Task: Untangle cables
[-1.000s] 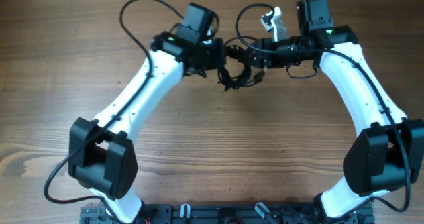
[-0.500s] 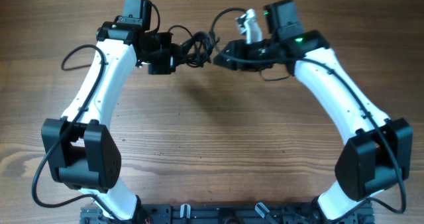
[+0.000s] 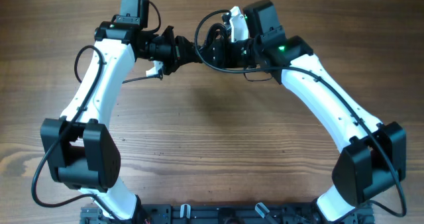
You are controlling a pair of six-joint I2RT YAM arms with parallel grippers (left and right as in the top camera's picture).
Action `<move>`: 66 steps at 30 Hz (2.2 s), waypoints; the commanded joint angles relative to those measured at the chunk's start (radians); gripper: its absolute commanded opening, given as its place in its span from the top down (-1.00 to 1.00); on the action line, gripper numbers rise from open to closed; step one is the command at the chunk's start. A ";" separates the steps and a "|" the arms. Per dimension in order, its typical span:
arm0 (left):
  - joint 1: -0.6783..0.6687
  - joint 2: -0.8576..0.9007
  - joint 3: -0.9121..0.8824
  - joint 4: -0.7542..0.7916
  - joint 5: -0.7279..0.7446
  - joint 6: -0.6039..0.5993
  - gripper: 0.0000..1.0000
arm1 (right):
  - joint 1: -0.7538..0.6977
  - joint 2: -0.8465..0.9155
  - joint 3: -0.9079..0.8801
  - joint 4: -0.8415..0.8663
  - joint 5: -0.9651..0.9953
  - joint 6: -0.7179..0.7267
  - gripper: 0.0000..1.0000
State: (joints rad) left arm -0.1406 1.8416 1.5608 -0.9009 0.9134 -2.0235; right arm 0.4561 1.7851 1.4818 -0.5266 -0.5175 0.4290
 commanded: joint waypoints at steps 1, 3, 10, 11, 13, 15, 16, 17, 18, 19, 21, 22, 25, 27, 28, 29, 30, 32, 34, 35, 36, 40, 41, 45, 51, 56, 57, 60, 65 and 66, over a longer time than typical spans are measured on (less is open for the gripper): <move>-0.013 -0.026 0.012 -0.009 0.122 -0.053 0.92 | 0.003 -0.009 0.017 0.017 0.156 0.046 0.23; -0.013 -0.026 0.012 -0.009 0.122 -0.053 0.92 | 0.003 -0.009 0.017 0.024 0.211 0.089 0.34; -0.013 -0.026 0.012 -0.009 0.123 -0.053 0.92 | 0.003 -0.009 0.017 0.010 0.239 0.097 0.44; -0.013 -0.026 0.012 -0.009 0.122 -0.053 0.92 | 0.003 -0.009 0.017 0.006 0.255 0.098 0.44; -0.013 -0.026 0.012 -0.009 0.123 -0.053 0.92 | 0.003 -0.009 0.017 0.001 0.285 0.099 0.42; -0.013 -0.026 0.012 -0.009 0.123 -0.050 0.92 | 0.003 -0.009 0.017 0.002 0.326 0.113 0.36; -0.014 -0.026 0.012 -0.009 0.123 -0.049 0.92 | 0.003 -0.009 0.017 0.004 0.360 0.127 0.35; -0.014 -0.026 0.012 -0.009 0.123 -0.049 0.92 | 0.003 -0.009 0.017 0.013 0.372 0.126 0.36; -0.014 -0.026 0.012 -0.009 0.123 -0.048 0.92 | 0.003 -0.009 0.017 0.023 0.372 0.122 0.64; -0.014 -0.026 0.012 -0.009 0.122 -0.038 0.92 | 0.003 -0.009 0.017 0.029 0.371 0.121 0.77; -0.013 -0.026 0.012 -0.009 0.094 -0.010 0.92 | 0.003 -0.009 0.017 0.035 0.362 0.103 0.92; -0.013 -0.026 0.012 -0.010 0.042 0.024 0.92 | 0.003 -0.009 0.017 0.027 0.332 0.085 0.91; -0.013 -0.026 0.012 -0.018 -0.153 0.190 0.92 | 0.003 -0.034 0.017 -0.032 0.259 0.063 0.92; -0.013 -0.026 0.012 -0.060 -0.322 0.336 0.92 | 0.003 -0.082 0.017 -0.116 0.217 0.020 0.91; -0.013 -0.026 0.012 -0.076 -0.371 0.376 0.92 | 0.003 -0.097 0.017 -0.142 0.208 0.010 0.91; -0.013 -0.026 0.012 -0.100 -0.437 0.434 0.92 | 0.003 -0.119 0.017 -0.188 0.203 -0.013 0.91; -0.013 -0.026 0.012 -0.121 -0.490 0.480 0.92 | 0.003 -0.137 0.017 -0.232 0.202 -0.031 0.91; -0.013 -0.026 0.012 -0.173 -0.620 0.579 0.92 | 0.003 -0.163 0.017 -0.319 0.200 -0.077 0.91; -0.014 -0.026 0.012 -0.193 -0.725 0.737 0.92 | 0.002 -0.175 0.017 -0.409 0.196 -0.167 0.91; -0.014 -0.026 0.012 -0.193 -0.761 0.826 0.92 | 0.002 -0.175 0.017 -0.440 0.193 -0.209 0.91; -0.014 -0.026 0.012 -0.193 -0.779 0.906 0.92 | 0.000 -0.173 0.017 -0.466 0.194 -0.259 0.91; -0.014 -0.026 0.012 -0.217 -0.883 1.037 0.92 | -0.043 -0.173 0.030 -0.518 0.139 -0.391 0.91; -0.014 -0.026 0.012 -0.229 -0.906 1.052 0.92 | -0.068 -0.174 0.041 -0.536 0.101 -0.430 0.91; -0.014 -0.026 0.012 -0.252 -0.935 1.052 0.92 | -0.172 -0.174 0.049 -0.523 -0.037 -0.462 0.92; -0.014 -0.026 0.012 -0.248 -0.949 1.052 0.92 | -0.320 -0.174 0.051 -0.395 -0.261 -0.239 0.91; -0.018 -0.026 0.012 -0.235 -0.949 1.052 0.92 | -0.275 -0.172 0.051 -0.357 -0.141 -0.079 0.91; -0.022 -0.026 0.012 -0.234 -0.949 1.052 0.92 | -0.258 -0.172 0.048 -0.356 -0.114 -0.067 0.92; -0.042 -0.026 0.012 -0.218 -0.878 1.047 0.92 | -0.197 -0.171 0.048 -0.352 -0.038 -0.054 0.84; -0.003 -0.026 0.012 -0.175 -0.544 0.688 0.92 | -0.171 -0.171 0.048 -0.337 -0.042 -0.051 0.56; 0.010 -0.026 0.012 -0.173 -0.476 0.557 0.92 | -0.171 -0.171 0.048 -0.337 -0.048 -0.052 0.55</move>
State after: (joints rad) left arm -0.1677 1.8156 1.5749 -1.0817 0.2028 -1.1347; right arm 0.2810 1.6276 1.5150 -0.8715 -0.5793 0.3698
